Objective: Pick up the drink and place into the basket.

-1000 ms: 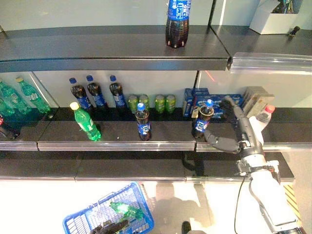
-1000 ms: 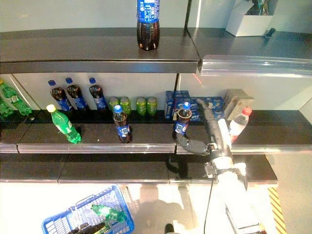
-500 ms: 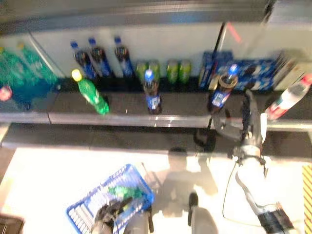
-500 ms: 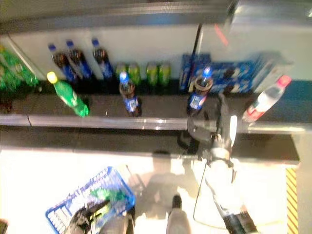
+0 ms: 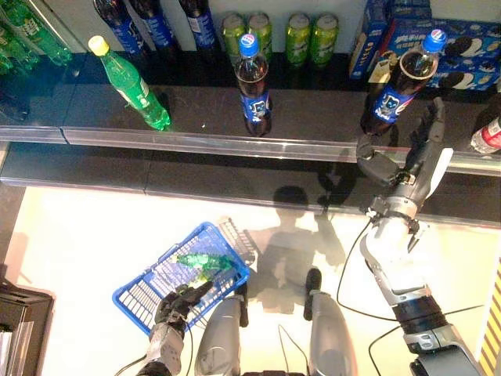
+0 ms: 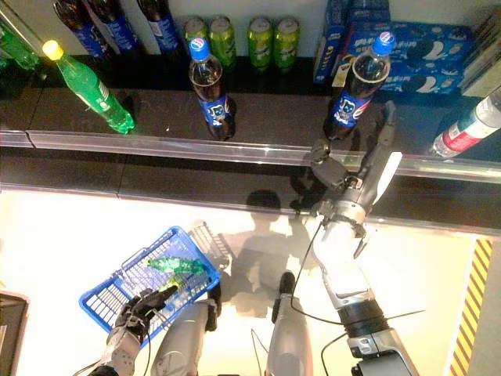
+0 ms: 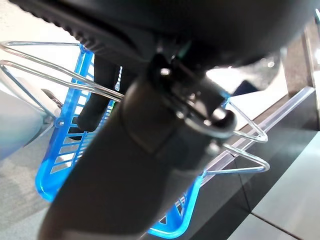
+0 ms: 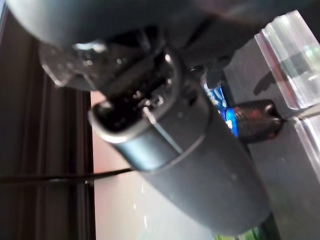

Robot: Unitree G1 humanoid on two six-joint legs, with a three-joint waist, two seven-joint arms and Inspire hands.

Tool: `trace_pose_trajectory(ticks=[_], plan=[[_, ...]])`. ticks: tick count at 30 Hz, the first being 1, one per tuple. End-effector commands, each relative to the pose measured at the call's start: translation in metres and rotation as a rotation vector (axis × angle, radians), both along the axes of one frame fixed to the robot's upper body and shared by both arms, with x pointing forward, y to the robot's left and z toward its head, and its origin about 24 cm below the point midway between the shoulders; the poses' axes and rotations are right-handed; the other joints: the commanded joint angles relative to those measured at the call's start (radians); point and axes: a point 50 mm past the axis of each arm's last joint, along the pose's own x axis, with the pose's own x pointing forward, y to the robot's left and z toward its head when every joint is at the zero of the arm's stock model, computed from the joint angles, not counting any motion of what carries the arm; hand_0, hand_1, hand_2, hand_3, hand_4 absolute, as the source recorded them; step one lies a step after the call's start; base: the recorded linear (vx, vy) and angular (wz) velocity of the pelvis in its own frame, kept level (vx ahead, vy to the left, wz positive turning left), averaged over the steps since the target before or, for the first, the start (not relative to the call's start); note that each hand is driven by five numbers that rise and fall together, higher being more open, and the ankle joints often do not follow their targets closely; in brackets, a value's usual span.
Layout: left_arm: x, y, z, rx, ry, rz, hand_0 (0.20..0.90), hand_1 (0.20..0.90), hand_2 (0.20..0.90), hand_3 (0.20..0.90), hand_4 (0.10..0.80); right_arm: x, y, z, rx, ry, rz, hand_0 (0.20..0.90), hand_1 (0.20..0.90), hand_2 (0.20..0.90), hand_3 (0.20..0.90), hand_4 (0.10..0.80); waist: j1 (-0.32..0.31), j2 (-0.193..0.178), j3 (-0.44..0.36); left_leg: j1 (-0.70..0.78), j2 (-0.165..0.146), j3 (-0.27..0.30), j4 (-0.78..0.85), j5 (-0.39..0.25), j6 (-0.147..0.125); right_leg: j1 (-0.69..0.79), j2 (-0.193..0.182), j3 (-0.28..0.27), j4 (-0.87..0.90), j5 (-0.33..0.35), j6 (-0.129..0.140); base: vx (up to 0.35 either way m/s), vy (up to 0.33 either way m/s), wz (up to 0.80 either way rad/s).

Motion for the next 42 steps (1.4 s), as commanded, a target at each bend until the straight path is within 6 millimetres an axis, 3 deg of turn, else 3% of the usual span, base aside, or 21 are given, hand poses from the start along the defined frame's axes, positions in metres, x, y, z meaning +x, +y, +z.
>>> trace_pose_trajectory(ticks=[1,11,24,32,41,42], plan=[[-0.006,-0.014,0.001,-0.038,-0.077,-0.067,0.3,0.3,0.3,0.2,0.1,-0.003,-0.017,0.069,0.063,-0.287,-0.097,0.9,0.9,0.9,0.9,0.8,0.03,-0.003,-0.02,-0.025,0.021,-0.083,0.102,0.003,-0.008,0.047,-0.024,-0.009,0.054,-0.037,-0.025,0.0,0.0,0.0],[0.003,-0.019,0.006,-0.055,-0.115,-0.099,0.3,0.3,0.3,0.2,0.1,0.003,-0.019,0.103,0.074,-0.335,-0.091,0.9,0.9,0.9,0.9,0.8,0.042,0.023,0.019,-0.053,0.018,-0.085,0.091,0.037,-0.005,0.022,-0.023,-0.004,0.053,-0.034,-0.033,0.0,0.0,0.0],[0.007,-0.018,0.009,-0.067,-0.116,-0.115,0.3,0.3,0.3,0.2,0.1,0.02,-0.023,0.134,0.058,-0.293,-0.011,0.9,0.9,0.9,0.9,0.8,0.061,0.048,0.034,-0.083,0.011,-0.083,0.091,0.067,-0.006,-0.005,-0.032,-0.005,0.062,-0.035,-0.039,0.004,0.003,0.0],[0.008,-0.016,0.01,-0.07,-0.107,-0.135,0.3,0.3,0.3,0.2,0.1,0.028,-0.033,0.162,0.069,-0.291,-0.018,0.9,0.9,0.9,0.9,0.8,0.077,0.059,0.034,-0.11,0.006,-0.084,0.099,0.066,-0.003,-0.038,-0.04,-0.006,0.083,-0.041,-0.042,0.038,0.005,0.02],[0.007,-0.014,0.011,-0.073,-0.111,-0.148,0.3,0.3,0.3,0.2,0.1,0.03,-0.054,0.179,0.117,-0.293,-0.113,0.9,0.9,0.9,0.9,0.8,0.092,0.062,0.034,-0.126,-0.002,-0.087,0.113,0.047,0.004,-0.06,-0.048,-0.003,0.107,-0.051,-0.041,0.042,0.002,0.02],[0.007,-0.014,0.012,-0.073,-0.113,-0.148,0.3,0.3,0.3,0.2,0.1,0.03,-0.059,0.182,0.126,-0.294,-0.131,0.799,0.799,0.799,0.782,0.682,0.093,0.062,0.034,-0.129,-0.004,-0.088,0.114,0.045,0.005,-0.065,-0.048,-0.002,0.111,-0.052,-0.04,0.032,-0.003,0.02]])
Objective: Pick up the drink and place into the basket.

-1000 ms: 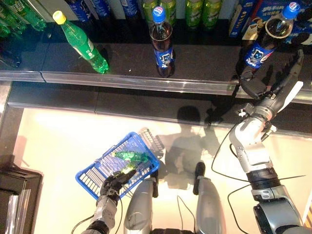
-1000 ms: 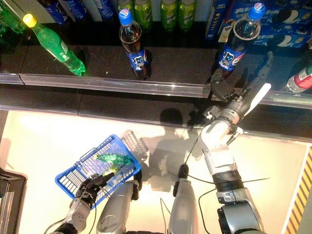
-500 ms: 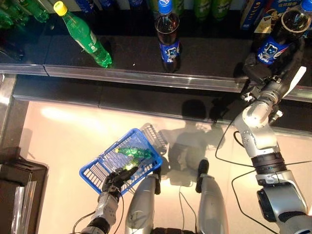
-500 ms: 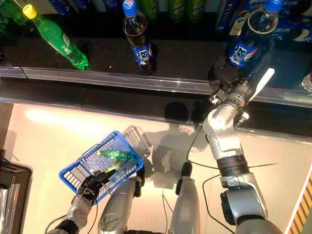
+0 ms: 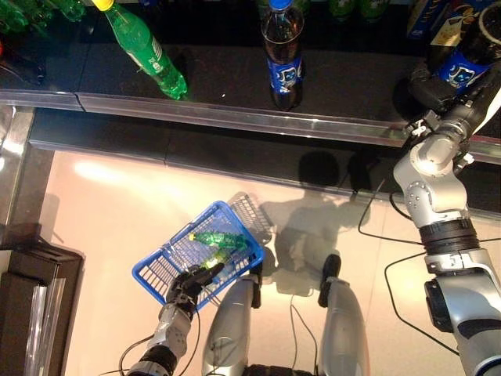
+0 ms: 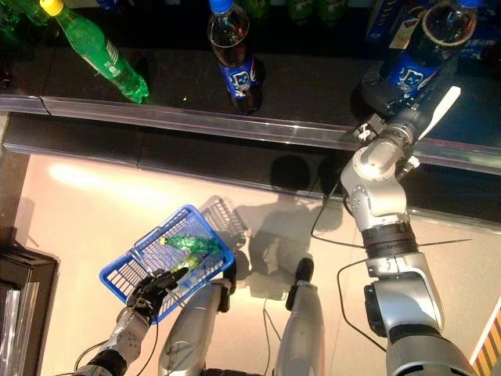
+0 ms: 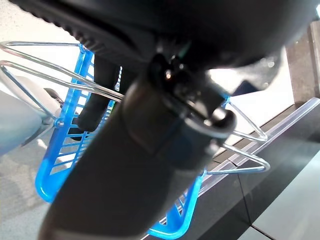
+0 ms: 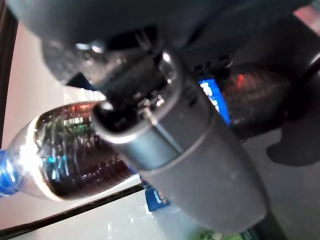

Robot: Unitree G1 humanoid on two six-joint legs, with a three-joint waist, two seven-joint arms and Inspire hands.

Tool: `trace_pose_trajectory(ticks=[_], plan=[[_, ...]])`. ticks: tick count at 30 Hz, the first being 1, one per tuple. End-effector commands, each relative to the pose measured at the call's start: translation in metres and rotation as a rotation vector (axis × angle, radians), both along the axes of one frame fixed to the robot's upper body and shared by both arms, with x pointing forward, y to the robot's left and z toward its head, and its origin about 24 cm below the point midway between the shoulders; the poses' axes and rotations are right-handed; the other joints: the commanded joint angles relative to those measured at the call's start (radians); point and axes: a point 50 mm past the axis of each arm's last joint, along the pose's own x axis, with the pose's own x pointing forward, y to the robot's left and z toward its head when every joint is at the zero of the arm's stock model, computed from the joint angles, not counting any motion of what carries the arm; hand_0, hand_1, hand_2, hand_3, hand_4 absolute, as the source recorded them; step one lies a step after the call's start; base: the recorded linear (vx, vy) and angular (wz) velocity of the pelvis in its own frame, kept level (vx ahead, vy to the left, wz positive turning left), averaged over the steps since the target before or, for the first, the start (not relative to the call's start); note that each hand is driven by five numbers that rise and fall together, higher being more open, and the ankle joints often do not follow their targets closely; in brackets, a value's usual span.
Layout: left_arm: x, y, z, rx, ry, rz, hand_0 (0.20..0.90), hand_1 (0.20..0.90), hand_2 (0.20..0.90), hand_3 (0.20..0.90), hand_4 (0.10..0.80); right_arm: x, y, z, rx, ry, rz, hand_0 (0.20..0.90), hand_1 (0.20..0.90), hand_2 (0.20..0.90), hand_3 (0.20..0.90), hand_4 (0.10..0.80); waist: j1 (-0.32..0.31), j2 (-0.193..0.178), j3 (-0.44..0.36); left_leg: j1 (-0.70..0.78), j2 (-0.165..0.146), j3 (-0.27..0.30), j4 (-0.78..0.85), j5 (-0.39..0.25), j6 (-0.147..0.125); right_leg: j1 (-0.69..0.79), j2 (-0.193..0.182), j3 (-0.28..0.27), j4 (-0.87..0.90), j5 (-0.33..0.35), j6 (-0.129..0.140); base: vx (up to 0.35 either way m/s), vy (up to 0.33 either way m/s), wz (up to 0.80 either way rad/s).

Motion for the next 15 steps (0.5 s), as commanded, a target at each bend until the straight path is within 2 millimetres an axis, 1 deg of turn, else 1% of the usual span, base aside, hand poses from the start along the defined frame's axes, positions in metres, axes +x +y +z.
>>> trace_pose_trajectory(ticks=[1,2,3,4,6,9,15], plan=[[-0.024,0.002,-0.005,-0.004,-0.015,-0.063,0.3,0.3,0.3,0.2,0.1,-0.024,-0.014,0.091,-0.082,-0.3,-0.074,0.719,0.719,0.719,0.689,0.589,0.011,0.005,-0.016,-0.049,0.015,-0.079,0.09,0.046,0.007,0.035,-0.024,-0.003,0.024,-0.018,-0.039,0.0,0.0,0.0],[-0.024,0.003,-0.004,-0.004,-0.015,-0.06,0.3,0.3,0.3,0.2,0.1,-0.025,-0.02,0.093,-0.078,-0.296,-0.097,0.618,0.618,0.618,0.571,0.471,0.013,0.005,-0.016,-0.056,0.012,-0.08,0.091,0.046,0.01,0.026,-0.024,-0.002,0.027,-0.014,-0.04,0.0,0.0,0.0],[-0.025,0.003,-0.005,-0.003,-0.013,-0.06,0.3,0.3,0.3,0.2,0.1,-0.024,-0.022,0.093,-0.078,-0.293,-0.104,0.354,0.354,0.354,0.263,0.163,0.014,0.005,-0.016,-0.057,0.012,-0.08,0.096,0.039,0.01,0.026,-0.025,-0.002,0.034,-0.021,-0.039,0.0,0.0,0.0],[-0.026,0.006,-0.005,-0.001,-0.012,-0.059,0.3,0.3,0.3,0.2,0.1,-0.025,-0.026,0.096,-0.084,-0.291,-0.127,0.3,0.3,0.3,0.2,0.1,0.018,0.003,-0.016,-0.065,0.011,-0.082,0.105,0.034,0.012,0.017,-0.026,-0.003,0.044,-0.023,-0.039,0.0,0.0,0.0],[-0.025,0.006,-0.004,-0.001,-0.013,-0.061,0.3,0.3,0.3,0.2,0.1,-0.026,-0.029,0.099,-0.092,-0.293,-0.141,0.3,0.3,0.3,0.2,0.1,0.02,0.004,-0.016,-0.072,0.01,-0.084,0.107,0.037,0.014,0.01,-0.026,-0.003,0.048,-0.021,-0.041,0.006,-0.009,0.07],[-0.026,0.008,-0.004,0.001,-0.01,-0.061,0.3,0.3,0.3,0.2,0.1,-0.028,-0.031,0.099,-0.093,-0.305,-0.155,0.3,0.3,0.3,0.2,0.1,0.019,0.002,-0.016,-0.072,0.009,-0.083,0.115,0.023,0.017,0.006,-0.026,-0.003,0.062,-0.03,-0.041,0.014,-0.013,0.05],[-0.027,0.012,-0.003,-0.004,-0.02,-0.048,0.3,0.3,0.3,0.2,0.1,-0.035,-0.031,0.098,-0.118,-0.345,-0.172,0.3,0.3,0.3,0.2,0.1,0.01,0.002,-0.016,-0.063,0.007,-0.075,0.118,0.012,0.022,0.005,-0.025,0.006,0.075,-0.037,-0.042,0.0,-0.002,0.01]])
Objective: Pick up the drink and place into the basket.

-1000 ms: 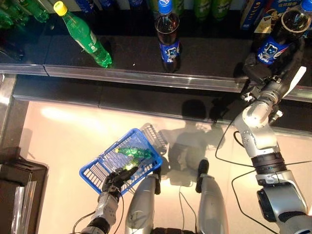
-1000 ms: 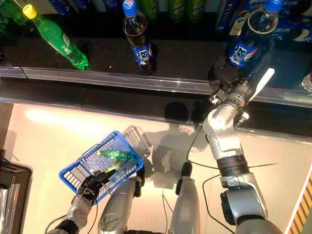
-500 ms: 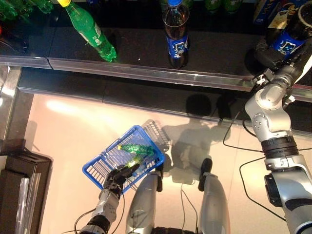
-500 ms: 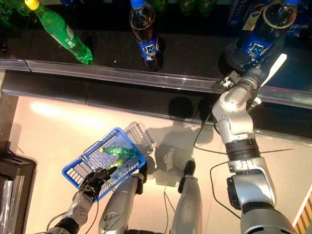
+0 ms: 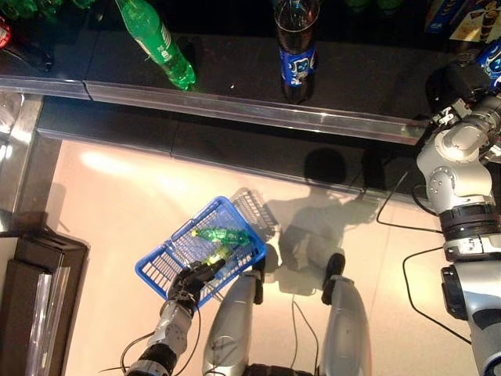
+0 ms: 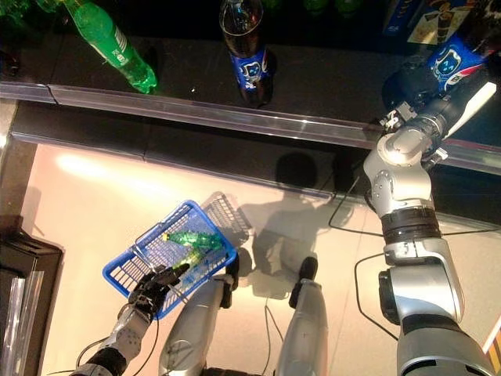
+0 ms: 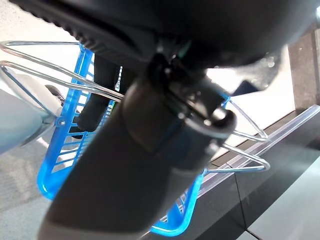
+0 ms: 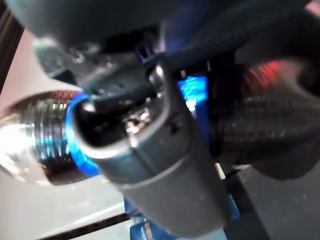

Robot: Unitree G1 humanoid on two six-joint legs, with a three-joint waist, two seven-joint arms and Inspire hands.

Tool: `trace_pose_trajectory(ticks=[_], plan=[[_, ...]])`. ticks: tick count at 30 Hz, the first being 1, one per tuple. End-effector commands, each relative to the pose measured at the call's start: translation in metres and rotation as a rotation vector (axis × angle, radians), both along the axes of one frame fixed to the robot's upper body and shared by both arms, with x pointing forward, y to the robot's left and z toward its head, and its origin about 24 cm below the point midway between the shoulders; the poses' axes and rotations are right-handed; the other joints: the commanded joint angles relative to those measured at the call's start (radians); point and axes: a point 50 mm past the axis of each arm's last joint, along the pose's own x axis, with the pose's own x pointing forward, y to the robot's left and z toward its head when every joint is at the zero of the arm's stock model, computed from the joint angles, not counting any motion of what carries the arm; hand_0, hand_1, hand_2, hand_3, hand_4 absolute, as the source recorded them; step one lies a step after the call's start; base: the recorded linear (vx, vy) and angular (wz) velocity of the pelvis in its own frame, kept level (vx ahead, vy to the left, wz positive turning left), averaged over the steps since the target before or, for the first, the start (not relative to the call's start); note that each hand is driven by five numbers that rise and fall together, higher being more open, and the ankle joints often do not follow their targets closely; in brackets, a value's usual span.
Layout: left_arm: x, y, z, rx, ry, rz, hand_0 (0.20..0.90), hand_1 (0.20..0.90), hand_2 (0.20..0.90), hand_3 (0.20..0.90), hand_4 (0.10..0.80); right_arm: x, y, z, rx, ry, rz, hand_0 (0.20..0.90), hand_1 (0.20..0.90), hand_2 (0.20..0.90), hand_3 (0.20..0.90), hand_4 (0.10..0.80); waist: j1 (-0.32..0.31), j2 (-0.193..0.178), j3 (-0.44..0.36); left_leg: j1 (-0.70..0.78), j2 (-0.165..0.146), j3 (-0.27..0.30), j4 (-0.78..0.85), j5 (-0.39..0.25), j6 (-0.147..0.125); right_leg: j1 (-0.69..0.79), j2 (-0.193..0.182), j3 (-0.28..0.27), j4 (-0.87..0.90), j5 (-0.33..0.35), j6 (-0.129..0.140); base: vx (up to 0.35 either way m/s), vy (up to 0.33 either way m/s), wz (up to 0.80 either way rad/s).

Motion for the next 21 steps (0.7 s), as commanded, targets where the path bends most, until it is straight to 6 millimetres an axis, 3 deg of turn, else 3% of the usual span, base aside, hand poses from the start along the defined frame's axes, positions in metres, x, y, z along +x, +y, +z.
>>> trace_pose_trajectory(ticks=[1,13,21], plan=[[-0.033,0.015,-0.009,0.027,0.006,-0.036,0.3,0.3,0.3,0.2,0.1,-0.036,-0.001,0.086,-0.165,-0.361,-0.062,0.3,0.3,0.3,0.2,0.1,-0.012,-0.001,-0.016,-0.019,0.019,-0.063,0.095,0.01,0.021,0.056,-0.012,0.006,0.036,-0.022,-0.037,0.0,0.0,0.0],[-0.04,0.027,-0.009,-0.002,-0.019,0.059,0.3,0.3,0.3,0.2,0.1,-0.059,0.007,0.093,-0.311,-0.463,-0.024,0.3,0.3,0.3,0.2,0.1,-0.043,0.0,-0.026,0.073,0.031,-0.05,0.109,0.028,0.003,0.142,-0.009,0.006,0.059,-0.055,-0.052,0.002,0.006,0.0],[-0.047,0.032,-0.007,0.011,-0.077,0.08,0.3,0.3,0.3,0.2,0.1,-0.078,0.024,0.074,-0.492,-0.467,0.121,0.3,0.3,0.3,0.2,0.1,-0.069,-0.007,-0.074,0.146,0.039,-0.039,0.072,0.042,-0.009,0.205,-0.003,0.003,0.044,-0.068,-0.058,0.001,0.005,0.0]])
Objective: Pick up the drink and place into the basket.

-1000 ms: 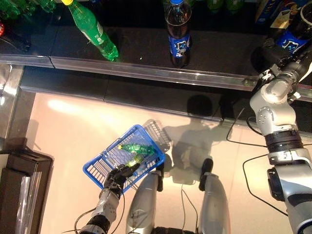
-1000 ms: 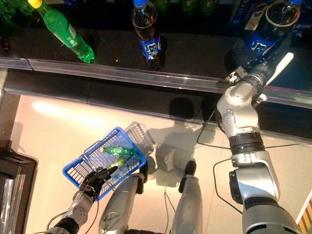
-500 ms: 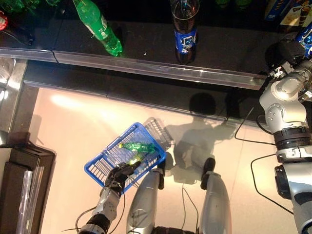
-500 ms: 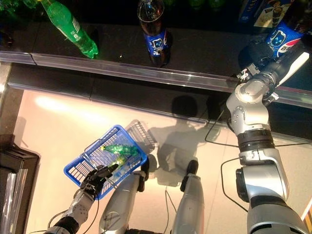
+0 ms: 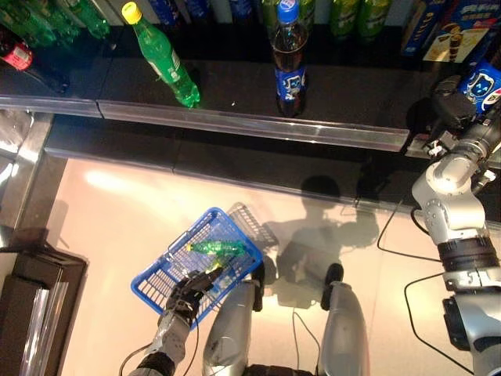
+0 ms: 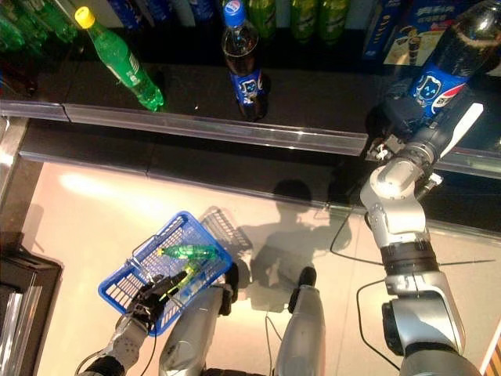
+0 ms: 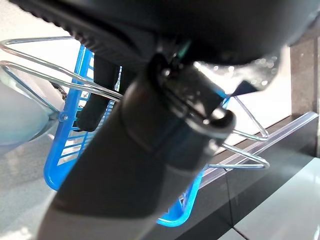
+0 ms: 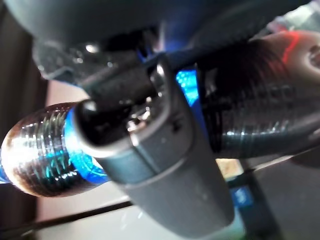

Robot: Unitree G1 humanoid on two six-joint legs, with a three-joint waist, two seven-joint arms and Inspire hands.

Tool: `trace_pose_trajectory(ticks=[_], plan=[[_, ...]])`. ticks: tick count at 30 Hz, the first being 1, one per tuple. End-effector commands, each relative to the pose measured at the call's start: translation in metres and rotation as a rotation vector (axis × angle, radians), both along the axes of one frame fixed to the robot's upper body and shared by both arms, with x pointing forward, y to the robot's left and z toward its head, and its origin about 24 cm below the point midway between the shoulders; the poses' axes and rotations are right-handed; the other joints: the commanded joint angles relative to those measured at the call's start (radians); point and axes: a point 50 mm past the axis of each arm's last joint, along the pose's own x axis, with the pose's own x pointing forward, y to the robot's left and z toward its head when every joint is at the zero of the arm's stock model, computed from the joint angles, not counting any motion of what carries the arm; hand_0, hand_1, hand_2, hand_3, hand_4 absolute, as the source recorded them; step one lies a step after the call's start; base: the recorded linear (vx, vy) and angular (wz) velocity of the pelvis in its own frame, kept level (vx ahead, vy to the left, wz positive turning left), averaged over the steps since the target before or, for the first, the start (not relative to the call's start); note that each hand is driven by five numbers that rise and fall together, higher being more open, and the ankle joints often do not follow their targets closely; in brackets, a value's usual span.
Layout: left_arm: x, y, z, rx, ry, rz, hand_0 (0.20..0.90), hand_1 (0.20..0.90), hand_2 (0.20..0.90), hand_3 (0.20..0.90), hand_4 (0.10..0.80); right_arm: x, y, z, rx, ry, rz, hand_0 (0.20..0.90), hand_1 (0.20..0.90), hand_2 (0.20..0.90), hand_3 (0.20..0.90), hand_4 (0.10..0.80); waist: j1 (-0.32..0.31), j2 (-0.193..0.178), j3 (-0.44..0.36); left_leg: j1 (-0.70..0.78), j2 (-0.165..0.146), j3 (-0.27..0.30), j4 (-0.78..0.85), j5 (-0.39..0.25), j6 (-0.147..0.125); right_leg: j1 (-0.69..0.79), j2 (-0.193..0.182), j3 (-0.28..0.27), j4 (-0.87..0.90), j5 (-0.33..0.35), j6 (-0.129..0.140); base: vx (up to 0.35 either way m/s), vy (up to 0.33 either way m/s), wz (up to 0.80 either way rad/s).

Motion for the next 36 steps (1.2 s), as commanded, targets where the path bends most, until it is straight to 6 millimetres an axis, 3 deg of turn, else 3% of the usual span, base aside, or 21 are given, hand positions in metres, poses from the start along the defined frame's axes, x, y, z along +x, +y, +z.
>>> trace_pose_trajectory(ticks=[1,4,13,15,20,21,22,36], plan=[[-0.021,0.025,0.01,0.085,-0.15,0.011,0.3,0.3,0.3,0.2,0.1,-0.052,0.021,0.103,-0.301,-0.493,0.104,0.3,0.3,0.3,0.2,0.1,-0.024,-0.008,-0.084,0.057,0.044,-0.042,0.057,0.06,-0.025,0.11,0.005,-0.001,0.033,-0.066,-0.065,0.026,0.001,-0.06],[-0.024,0.025,0.011,0.099,-0.169,0.025,0.3,0.3,0.3,0.2,0.1,-0.057,0.035,0.085,-0.35,-0.472,0.221,0.3,0.3,0.3,0.2,0.1,-0.031,-0.021,-0.107,0.096,0.054,-0.037,0.038,0.065,-0.031,0.153,0.011,-0.007,0.017,-0.07,-0.068,0.039,-0.008,-0.08],[-0.026,0.027,0.017,0.133,-0.247,-0.011,0.3,0.3,0.3,0.2,0.1,-0.064,0.063,0.062,-0.36,-0.412,0.501,0.3,0.3,0.3,0.2,0.1,-0.037,-0.041,-0.149,0.158,0.065,-0.034,-0.009,0.076,-0.041,0.221,0.027,-0.017,-0.017,-0.071,-0.068,0.016,-0.01,-0.01],[-0.018,0.025,0.029,0.142,-0.316,-0.04,0.3,0.3,0.3,0.2,0.1,-0.062,0.078,0.046,-0.324,-0.334,0.652,0.3,0.3,0.3,0.2,0.1,-0.038,-0.043,-0.165,0.183,0.068,-0.03,-0.042,0.083,-0.044,0.243,0.035,-0.019,-0.035,-0.068,-0.066,0.032,0.011,0.04],[-0.012,0.025,0.037,0.142,-0.367,-0.057,0.3,0.3,0.3,0.2,0.1,-0.062,0.085,0.036,-0.312,-0.295,0.729,0.3,0.3,0.3,0.2,0.1,-0.037,-0.044,-0.17,0.191,0.069,-0.03,-0.056,0.087,-0.044,0.251,0.038,-0.02,-0.043,-0.066,-0.065,-0.009,0.006,0.08],[0.002,0.022,0.063,0.141,-0.514,-0.133,0.3,0.3,0.3,0.2,0.1,-0.064,0.106,0.018,-0.296,-0.228,0.912,0.3,0.3,0.3,0.2,0.1,-0.023,-0.047,-0.173,0.2,0.07,-0.037,-0.075,0.09,-0.044,0.266,0.04,-0.03,-0.054,-0.066,-0.062,-0.051,-0.006,0.07],[0.005,0.02,0.071,0.139,-0.54,-0.156,0.3,0.3,0.3,0.2,0.1,-0.065,0.11,0.015,-0.296,-0.223,0.931,0.3,0.3,0.3,0.2,0.1,-0.018,-0.047,-0.177,0.201,0.072,-0.041,-0.082,0.095,-0.044,0.271,0.043,-0.035,-0.065,-0.06,-0.062,-0.056,-0.011,0.1],[0.015,-0.01,0.148,0.009,-0.895,-0.433,0.3,0.3,0.3,0.2,0.1,-0.062,0.156,-0.026,-0.159,-0.054,1.155,0.3,0.3,0.3,0.2,0.1,0.081,-0.049,-0.193,0.229,0.053,-0.103,-0.119,0.096,-0.041,0.357,0.027,-0.111,-0.126,-0.048,-0.049,0.014,-0.008,0.17]])
